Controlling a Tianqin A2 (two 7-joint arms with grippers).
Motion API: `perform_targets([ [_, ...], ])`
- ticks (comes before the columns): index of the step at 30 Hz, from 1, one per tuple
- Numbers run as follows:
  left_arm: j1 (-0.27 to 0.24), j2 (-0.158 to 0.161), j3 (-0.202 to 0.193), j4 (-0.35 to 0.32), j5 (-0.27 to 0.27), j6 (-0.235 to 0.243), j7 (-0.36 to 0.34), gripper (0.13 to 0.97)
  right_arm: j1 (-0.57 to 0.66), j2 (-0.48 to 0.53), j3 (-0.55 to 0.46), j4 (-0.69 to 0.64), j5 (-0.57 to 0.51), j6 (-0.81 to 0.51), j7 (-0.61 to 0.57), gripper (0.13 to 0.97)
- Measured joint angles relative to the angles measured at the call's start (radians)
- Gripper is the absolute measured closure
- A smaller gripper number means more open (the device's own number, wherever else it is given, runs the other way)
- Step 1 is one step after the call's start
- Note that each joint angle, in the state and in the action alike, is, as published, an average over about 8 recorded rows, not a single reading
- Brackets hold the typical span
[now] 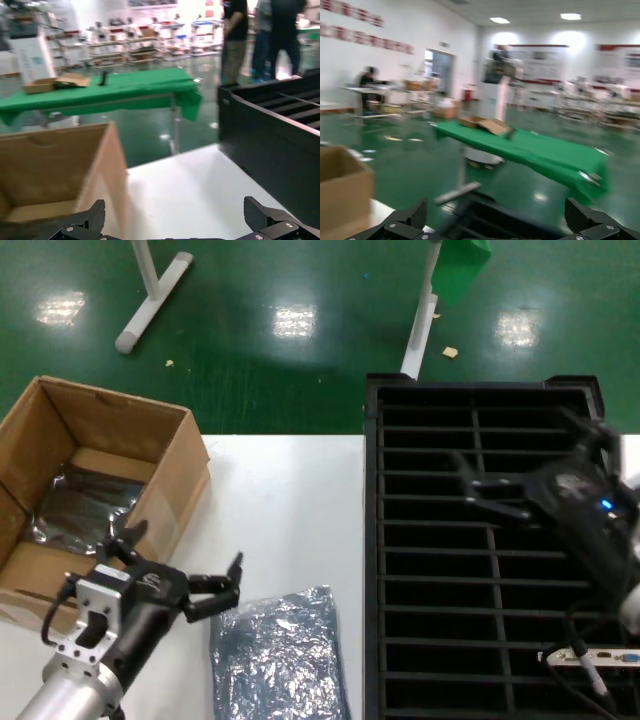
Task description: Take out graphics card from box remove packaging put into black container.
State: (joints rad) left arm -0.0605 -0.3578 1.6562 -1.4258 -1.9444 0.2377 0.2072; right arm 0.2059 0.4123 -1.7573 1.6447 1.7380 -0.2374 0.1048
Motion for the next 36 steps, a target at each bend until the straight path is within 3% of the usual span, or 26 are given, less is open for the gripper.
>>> perform_targets([
  [7,0.035,0.034,-0.033,-0.101,0.084,-0.138,-0.121,0.132,-0.12,-0.065,0.091,-0.026,0.036,0.138,-0.061,0.129],
  [11,0.045,0.043,-0.042,-0.13,0.108,-0.178,-0.155,0.132,-0.154,-0.084,0.118,-0.033,0.046,0.177,-0.078,0.129],
  [36,0.047,0.045,-0.044,-0.136,0.112,-0.185,-0.161,0.132,-0.16,-0.087,0.122,-0.035,0.048,0.185,-0.082,0.129],
])
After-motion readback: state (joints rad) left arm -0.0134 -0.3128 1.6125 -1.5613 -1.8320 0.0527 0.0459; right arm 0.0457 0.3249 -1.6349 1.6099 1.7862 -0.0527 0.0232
